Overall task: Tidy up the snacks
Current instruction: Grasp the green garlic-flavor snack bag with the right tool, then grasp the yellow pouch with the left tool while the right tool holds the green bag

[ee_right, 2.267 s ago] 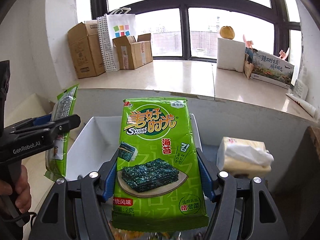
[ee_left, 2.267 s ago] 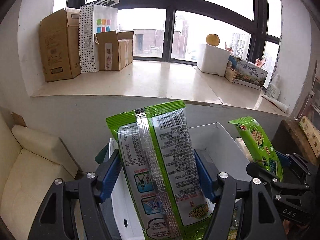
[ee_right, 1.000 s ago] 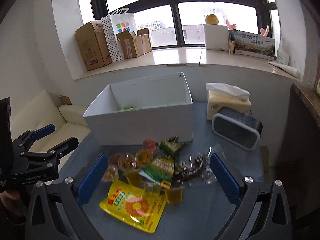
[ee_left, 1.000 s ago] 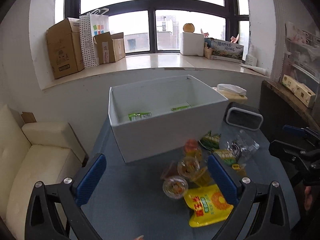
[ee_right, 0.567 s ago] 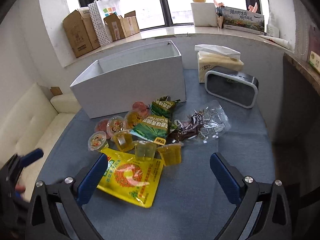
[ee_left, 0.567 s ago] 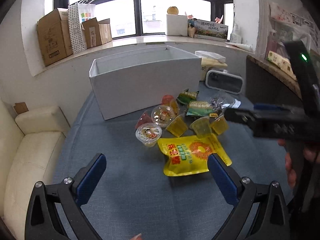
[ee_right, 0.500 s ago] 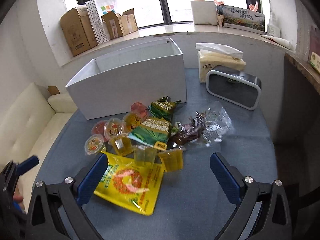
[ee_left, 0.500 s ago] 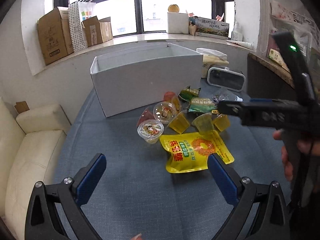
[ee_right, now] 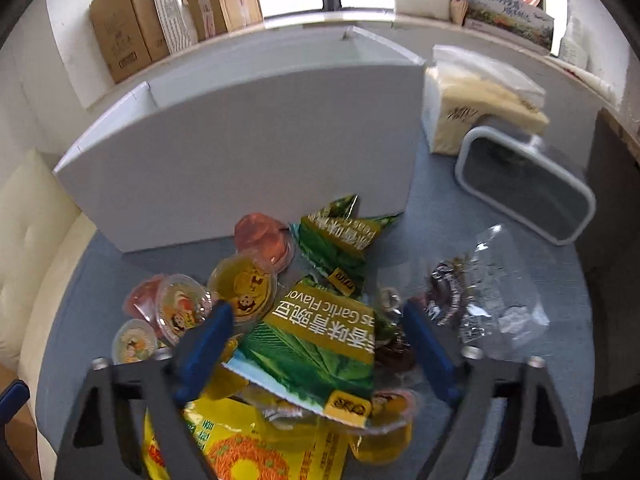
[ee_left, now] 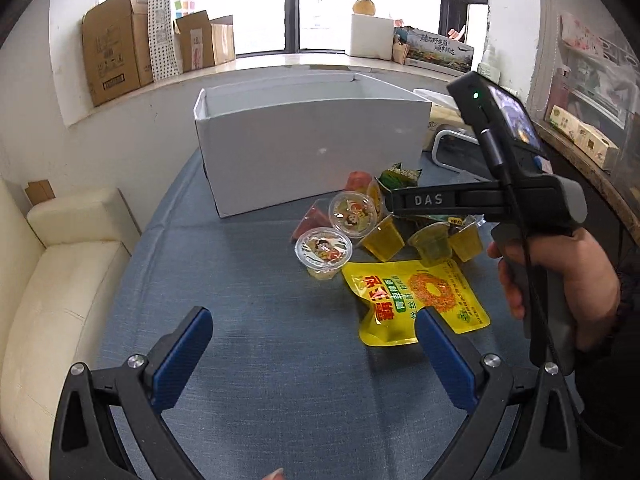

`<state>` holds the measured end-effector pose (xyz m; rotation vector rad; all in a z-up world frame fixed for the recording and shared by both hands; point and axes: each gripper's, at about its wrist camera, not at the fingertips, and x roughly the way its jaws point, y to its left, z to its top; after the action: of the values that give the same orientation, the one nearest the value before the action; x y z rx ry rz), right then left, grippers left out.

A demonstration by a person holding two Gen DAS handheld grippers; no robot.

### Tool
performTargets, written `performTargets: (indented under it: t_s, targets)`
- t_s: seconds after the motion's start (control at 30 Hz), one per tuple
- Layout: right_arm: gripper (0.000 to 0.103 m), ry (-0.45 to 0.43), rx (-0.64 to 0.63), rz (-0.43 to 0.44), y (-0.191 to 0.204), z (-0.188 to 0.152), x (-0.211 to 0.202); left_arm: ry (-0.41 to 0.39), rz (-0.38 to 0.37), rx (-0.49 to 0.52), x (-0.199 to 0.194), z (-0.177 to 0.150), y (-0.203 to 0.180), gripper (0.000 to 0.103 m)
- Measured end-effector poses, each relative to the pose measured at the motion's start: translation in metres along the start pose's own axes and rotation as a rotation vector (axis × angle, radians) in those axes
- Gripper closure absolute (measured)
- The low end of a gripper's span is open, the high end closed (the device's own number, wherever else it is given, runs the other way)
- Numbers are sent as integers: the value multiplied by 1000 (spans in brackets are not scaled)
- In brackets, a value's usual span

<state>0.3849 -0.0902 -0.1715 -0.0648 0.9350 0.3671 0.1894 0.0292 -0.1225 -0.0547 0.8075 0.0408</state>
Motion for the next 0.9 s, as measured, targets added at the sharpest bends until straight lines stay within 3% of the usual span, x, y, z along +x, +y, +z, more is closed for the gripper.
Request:
performTargets:
  t_s: [0.2,0.37,0.6,0.9]
  targets:
    - [25,-6,-8,4,0,0,0,17,-8,6,8,-2,-3,0]
    - [44,-21,-32,19,0,-9,-11,22,-17,11,11,-3,-6,0]
    - [51,-59,-60,17,1,-20,-29,21,-22,14,11,-3,-8,0]
    - [52,-153,-117,14,4,-34,-88,30,-25,23,15,-2,-15,0]
